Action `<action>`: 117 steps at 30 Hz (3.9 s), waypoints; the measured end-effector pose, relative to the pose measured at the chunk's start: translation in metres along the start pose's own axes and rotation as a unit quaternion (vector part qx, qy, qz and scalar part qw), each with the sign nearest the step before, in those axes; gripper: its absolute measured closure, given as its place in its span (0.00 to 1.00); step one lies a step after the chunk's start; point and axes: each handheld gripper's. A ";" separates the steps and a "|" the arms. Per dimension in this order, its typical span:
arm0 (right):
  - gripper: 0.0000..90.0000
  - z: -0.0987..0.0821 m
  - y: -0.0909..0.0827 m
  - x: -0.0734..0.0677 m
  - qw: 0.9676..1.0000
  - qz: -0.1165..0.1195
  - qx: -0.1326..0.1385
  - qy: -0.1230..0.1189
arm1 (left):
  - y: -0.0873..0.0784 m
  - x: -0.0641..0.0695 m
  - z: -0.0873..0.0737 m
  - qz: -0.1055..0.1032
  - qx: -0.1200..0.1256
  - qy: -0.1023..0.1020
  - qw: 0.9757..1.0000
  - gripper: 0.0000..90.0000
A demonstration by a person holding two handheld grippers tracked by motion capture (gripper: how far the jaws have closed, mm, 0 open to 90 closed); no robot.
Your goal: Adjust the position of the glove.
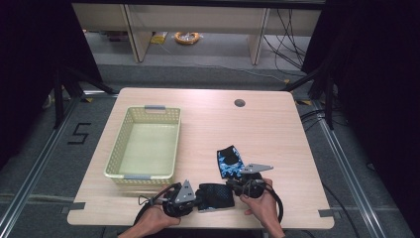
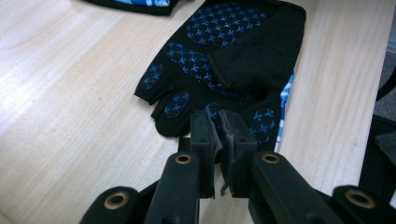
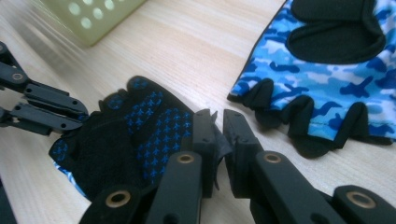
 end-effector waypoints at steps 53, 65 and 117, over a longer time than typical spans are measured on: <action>0.66 0.054 0.034 0.042 0.995 -0.021 -0.040 -0.084 | -0.048 -0.006 -0.038 -0.022 0.047 -0.114 0.992 0.34; 0.96 0.047 0.038 0.046 0.994 -0.017 -0.018 -0.108 | -0.046 -0.005 -0.038 -0.028 0.041 -0.123 0.991 0.34; 0.99 0.022 -0.040 -0.047 0.990 0.007 0.105 -0.096 | -0.044 0.011 0.007 -0.052 0.097 -0.123 0.986 0.27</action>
Point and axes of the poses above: each handheld gripper's, and its own axes: y roughly forward along the jaws, z roughly out of its top, x roughly to its right, and after that the axes turned 2 degrees about -x, right-handed
